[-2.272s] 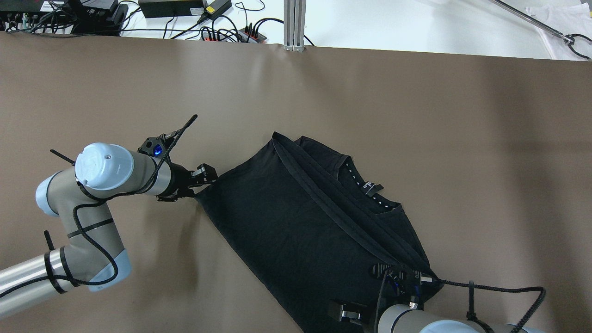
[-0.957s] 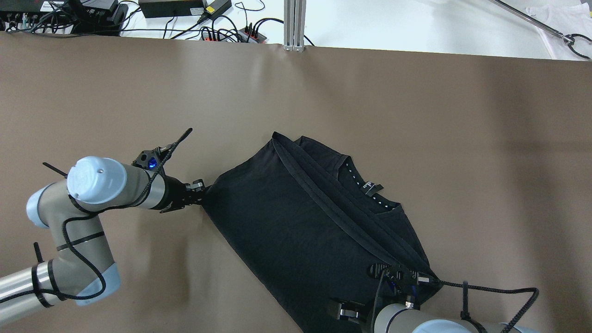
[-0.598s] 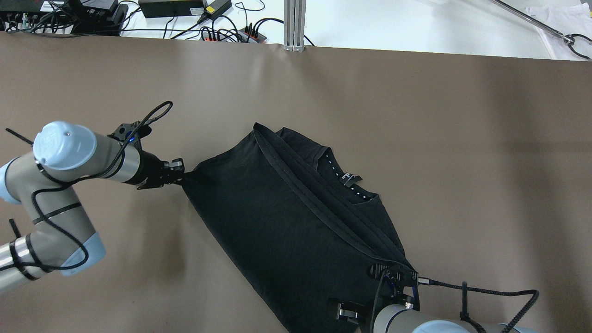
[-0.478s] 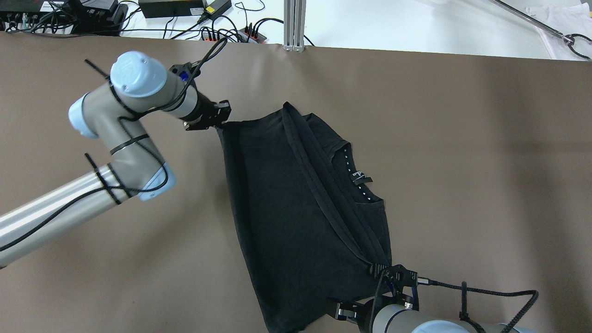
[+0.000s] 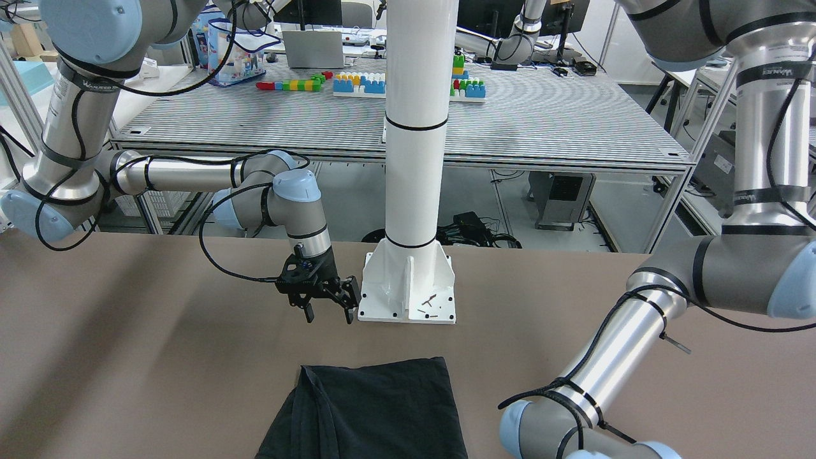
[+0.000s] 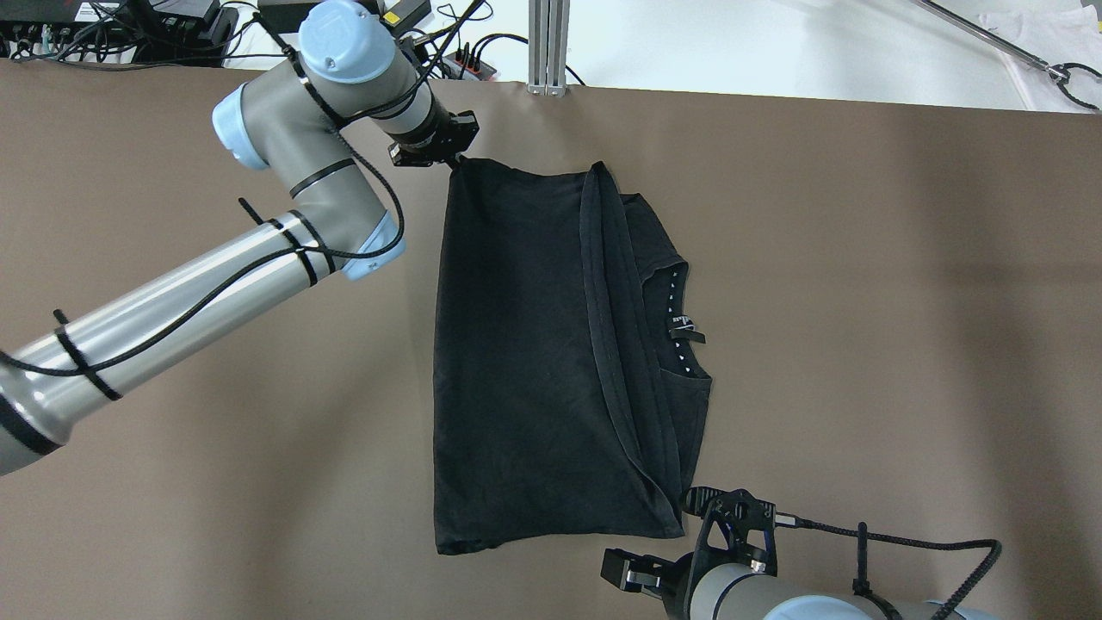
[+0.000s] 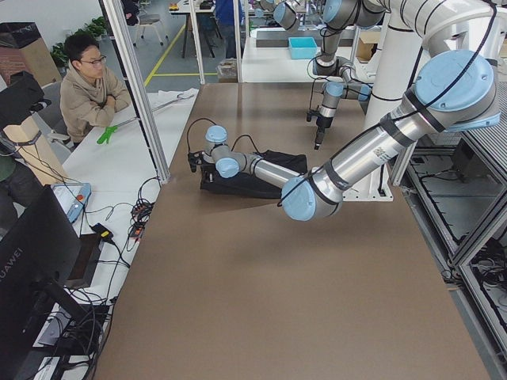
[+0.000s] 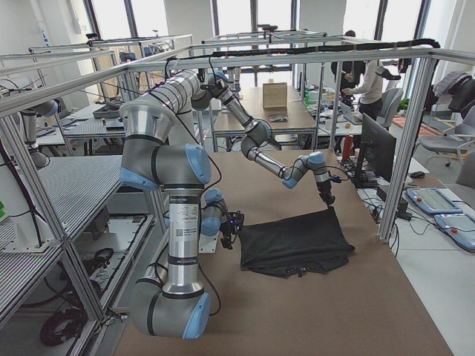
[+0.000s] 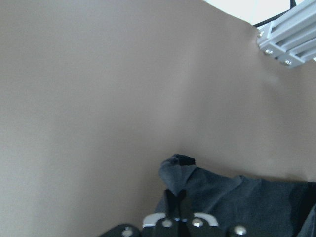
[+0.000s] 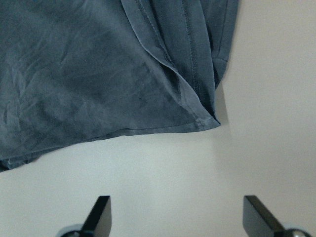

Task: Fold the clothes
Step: 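Pull the shirt corner away from the robot with the left gripper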

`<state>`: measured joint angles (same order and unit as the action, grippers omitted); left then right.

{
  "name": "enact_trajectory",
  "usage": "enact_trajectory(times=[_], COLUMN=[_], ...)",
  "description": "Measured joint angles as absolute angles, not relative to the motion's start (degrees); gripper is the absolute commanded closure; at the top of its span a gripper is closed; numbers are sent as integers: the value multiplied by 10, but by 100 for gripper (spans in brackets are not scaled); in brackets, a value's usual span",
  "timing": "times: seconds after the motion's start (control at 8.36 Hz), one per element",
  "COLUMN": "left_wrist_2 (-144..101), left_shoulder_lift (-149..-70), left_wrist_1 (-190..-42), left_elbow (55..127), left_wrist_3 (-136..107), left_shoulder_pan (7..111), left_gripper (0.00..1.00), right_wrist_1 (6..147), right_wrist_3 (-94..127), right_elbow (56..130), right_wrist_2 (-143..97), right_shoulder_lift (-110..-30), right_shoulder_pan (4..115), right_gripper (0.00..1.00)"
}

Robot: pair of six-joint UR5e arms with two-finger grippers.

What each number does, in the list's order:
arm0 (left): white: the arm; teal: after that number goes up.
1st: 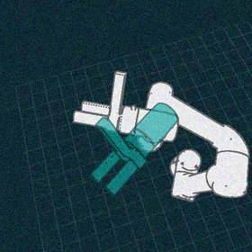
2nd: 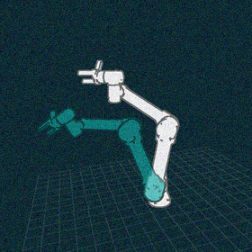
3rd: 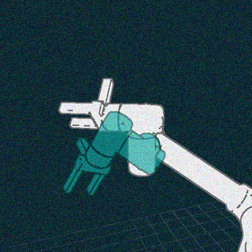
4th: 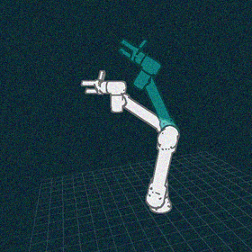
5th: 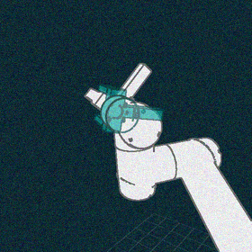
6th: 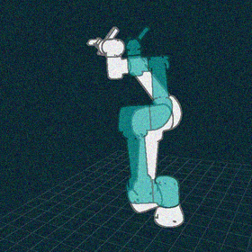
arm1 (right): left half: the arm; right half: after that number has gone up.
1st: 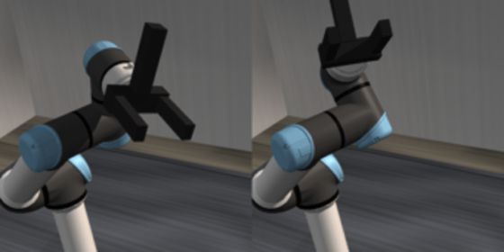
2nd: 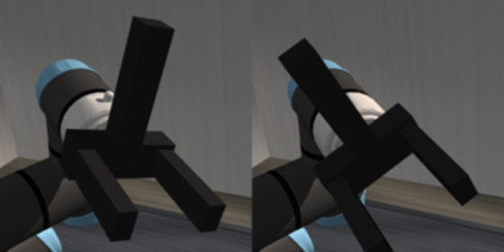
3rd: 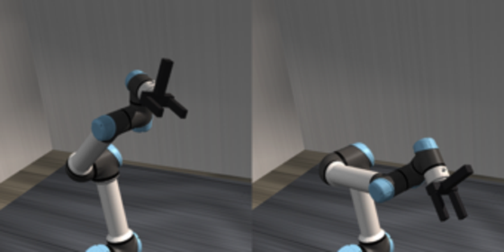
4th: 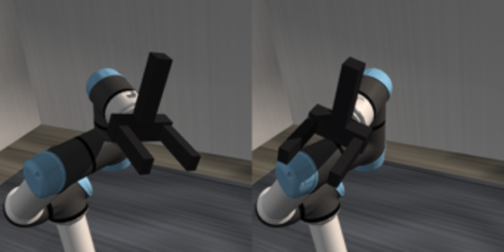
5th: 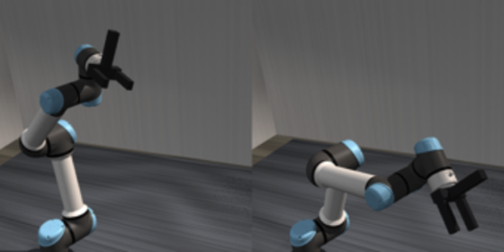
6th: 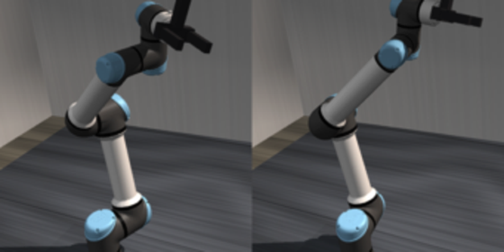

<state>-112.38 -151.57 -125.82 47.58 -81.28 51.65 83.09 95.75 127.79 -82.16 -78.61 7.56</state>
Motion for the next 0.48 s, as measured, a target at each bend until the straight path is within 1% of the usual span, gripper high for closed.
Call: enact_trajectory(times=[0.12,0.36,0.48], left_wrist_2=[-1112,-1083,-1074], left_shoulder_lift=[-1552,-1607,-1620], left_wrist_1=[-1286,-1312,-1316], left_elbow=[410,324,303], left_wrist_3=[-806,-785,-772], left_shoulder_pan=[517,515,515], left_gripper=[100,100,30], right_wrist_1=[831,831,831], right_wrist_3=[958,958,958], right_elbow=[1278,1279,1279], right_wrist_2=[-820,-816,-814], right_shoulder_lift=[-786,-785,-784], right_shoulder_pan=[76,79,80], right_gripper=[5,5,5])
